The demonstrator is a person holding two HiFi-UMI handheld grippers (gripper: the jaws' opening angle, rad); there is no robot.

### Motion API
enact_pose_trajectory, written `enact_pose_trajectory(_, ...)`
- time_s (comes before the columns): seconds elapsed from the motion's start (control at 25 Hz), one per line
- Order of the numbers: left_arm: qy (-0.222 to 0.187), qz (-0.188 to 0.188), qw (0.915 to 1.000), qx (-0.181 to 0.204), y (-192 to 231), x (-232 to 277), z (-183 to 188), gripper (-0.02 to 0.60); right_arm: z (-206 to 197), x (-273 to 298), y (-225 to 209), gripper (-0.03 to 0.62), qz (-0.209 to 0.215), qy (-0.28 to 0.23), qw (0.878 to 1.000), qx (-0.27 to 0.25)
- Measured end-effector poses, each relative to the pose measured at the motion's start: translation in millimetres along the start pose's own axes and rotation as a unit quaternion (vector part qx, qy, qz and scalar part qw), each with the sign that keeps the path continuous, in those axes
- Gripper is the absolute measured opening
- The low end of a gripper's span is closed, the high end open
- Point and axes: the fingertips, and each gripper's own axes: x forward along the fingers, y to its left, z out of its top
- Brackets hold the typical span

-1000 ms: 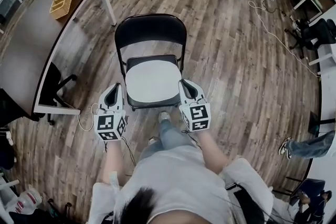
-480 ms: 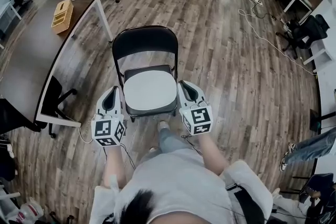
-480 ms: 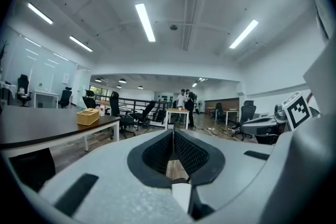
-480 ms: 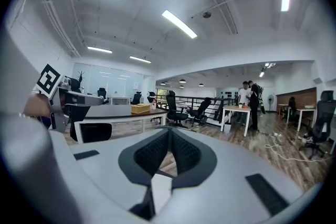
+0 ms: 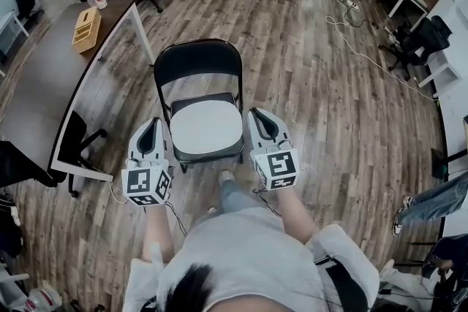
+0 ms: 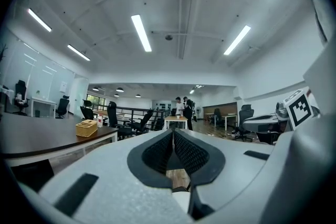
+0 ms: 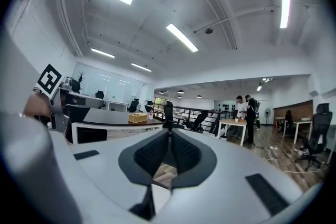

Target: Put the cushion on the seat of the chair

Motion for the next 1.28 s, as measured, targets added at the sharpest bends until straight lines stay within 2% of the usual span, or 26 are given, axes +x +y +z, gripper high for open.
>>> enact_pose_trajectory(0.56,-0.017,0.012,0.9998,-0.003,0,-28,13,0.017,21,-25,6,0.018,-0.013,-0.024,1.0,-0.004)
enact_pose_trajectory(1.28,-0.029,0.027,0.999,-0.023,11,-45,16,0.017,29,-28,19,0.02,-0.011,-0.035,0.999,0.0)
